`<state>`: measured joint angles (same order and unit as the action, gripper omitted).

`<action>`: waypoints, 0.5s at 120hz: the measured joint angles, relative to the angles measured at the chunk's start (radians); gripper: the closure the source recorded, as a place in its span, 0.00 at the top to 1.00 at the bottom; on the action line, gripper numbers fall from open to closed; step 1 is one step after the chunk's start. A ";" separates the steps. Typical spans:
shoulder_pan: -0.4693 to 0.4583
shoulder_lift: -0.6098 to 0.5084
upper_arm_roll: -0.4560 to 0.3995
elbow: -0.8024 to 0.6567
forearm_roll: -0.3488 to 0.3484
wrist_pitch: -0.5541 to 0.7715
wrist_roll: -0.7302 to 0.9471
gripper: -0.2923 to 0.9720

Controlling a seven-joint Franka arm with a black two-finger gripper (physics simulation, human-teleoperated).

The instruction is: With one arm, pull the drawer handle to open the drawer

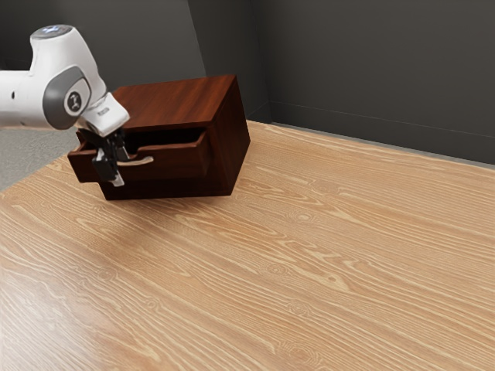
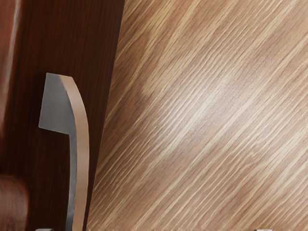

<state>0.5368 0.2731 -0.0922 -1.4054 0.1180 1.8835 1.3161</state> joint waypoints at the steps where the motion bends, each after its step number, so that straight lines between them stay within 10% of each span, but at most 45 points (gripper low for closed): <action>1: 0.000 -0.002 0.000 -0.003 0.000 0.001 0.000 0.64; 60: -0.007 -0.103 -0.001 -0.145 -0.006 0.041 -0.017 0.64</action>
<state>0.5300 0.1705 -0.0935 -1.5503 0.1122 1.9245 1.2993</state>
